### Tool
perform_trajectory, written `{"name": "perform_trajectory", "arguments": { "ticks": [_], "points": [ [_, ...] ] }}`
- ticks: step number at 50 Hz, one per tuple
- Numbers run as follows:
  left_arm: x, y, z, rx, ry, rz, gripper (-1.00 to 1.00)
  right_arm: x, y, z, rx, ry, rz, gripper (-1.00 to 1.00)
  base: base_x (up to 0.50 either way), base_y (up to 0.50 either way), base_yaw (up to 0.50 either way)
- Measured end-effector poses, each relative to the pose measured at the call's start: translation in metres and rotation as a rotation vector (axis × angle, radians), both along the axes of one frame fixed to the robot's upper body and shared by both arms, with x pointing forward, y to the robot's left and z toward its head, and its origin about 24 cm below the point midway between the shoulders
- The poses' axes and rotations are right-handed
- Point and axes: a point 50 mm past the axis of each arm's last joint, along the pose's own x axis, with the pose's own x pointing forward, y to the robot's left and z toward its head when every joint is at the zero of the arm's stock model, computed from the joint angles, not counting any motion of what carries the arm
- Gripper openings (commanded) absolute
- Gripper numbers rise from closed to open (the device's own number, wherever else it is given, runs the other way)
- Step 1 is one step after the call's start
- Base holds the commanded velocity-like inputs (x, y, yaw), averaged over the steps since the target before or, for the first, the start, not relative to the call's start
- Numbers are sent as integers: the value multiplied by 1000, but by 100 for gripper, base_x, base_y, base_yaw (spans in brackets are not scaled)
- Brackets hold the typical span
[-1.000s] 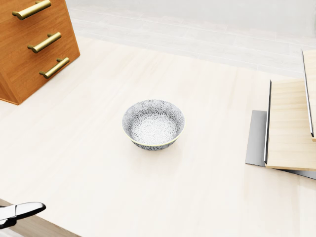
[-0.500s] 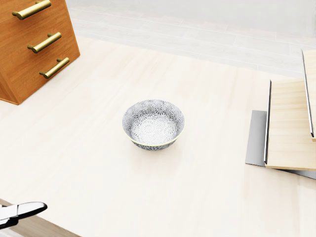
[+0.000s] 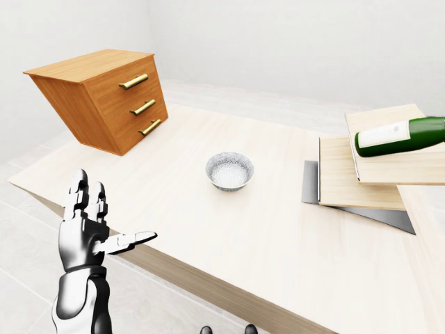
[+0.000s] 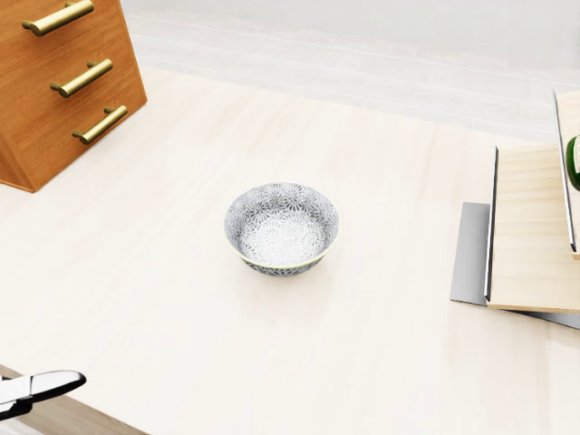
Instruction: Put the wine bottle on the wine rack.
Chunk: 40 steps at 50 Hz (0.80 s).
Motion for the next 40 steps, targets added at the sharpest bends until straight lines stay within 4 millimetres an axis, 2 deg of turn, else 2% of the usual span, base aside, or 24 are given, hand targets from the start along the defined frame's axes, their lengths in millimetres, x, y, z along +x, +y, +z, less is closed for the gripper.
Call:
{"name": "perform_trajectory", "arguments": {
  "ticks": [40],
  "points": [
    [0,0,2,5,-8,1,100,-1,-1,-9,34,-21,9,-100,0,0,0]
  ]
}}
